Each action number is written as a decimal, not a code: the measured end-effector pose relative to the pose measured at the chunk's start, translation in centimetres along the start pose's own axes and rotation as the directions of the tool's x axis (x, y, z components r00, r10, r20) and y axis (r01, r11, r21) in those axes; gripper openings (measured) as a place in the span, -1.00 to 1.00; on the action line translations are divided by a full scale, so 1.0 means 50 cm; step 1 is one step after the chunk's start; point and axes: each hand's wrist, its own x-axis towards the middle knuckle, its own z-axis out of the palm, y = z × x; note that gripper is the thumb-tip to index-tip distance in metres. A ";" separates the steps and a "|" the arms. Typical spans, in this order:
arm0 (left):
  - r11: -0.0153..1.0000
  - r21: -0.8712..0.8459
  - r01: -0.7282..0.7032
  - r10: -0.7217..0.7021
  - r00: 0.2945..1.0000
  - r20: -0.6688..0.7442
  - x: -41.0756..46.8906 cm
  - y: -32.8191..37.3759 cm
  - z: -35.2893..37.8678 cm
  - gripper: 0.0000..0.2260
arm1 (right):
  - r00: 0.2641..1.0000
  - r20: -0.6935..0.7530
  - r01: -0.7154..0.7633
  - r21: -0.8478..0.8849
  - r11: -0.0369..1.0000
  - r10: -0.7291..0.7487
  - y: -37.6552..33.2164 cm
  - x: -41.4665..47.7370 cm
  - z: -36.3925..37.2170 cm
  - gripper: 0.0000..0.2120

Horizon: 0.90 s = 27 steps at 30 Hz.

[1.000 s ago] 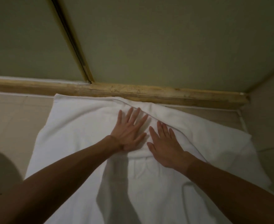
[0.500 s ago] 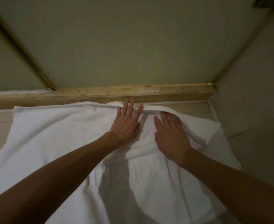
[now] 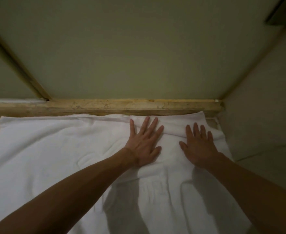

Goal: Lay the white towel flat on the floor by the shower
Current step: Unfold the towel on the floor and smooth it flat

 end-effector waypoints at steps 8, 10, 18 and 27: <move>1.000 0.018 -0.012 0.012 1.000 0.015 -0.003 0.012 0.014 -0.34 | 0.998 0.038 0.050 0.032 0.998 -0.051 0.019 0.008 -0.018 -0.42; 0.999 0.031 -0.032 0.032 0.999 0.006 -0.008 0.011 0.016 -0.34 | 0.998 0.024 0.052 0.028 0.998 -0.052 0.019 0.004 -0.023 -0.44; 0.992 0.084 -0.097 0.098 0.995 -0.004 -0.025 0.004 0.019 -0.35 | 0.997 -0.048 0.067 -0.023 0.997 -0.068 0.013 -0.036 -0.015 -0.45; 0.971 0.055 -0.232 0.232 0.973 0.006 -0.107 -0.020 0.018 -0.34 | 0.980 -0.161 0.095 -0.112 0.989 -0.113 -0.010 -0.095 0.006 -0.56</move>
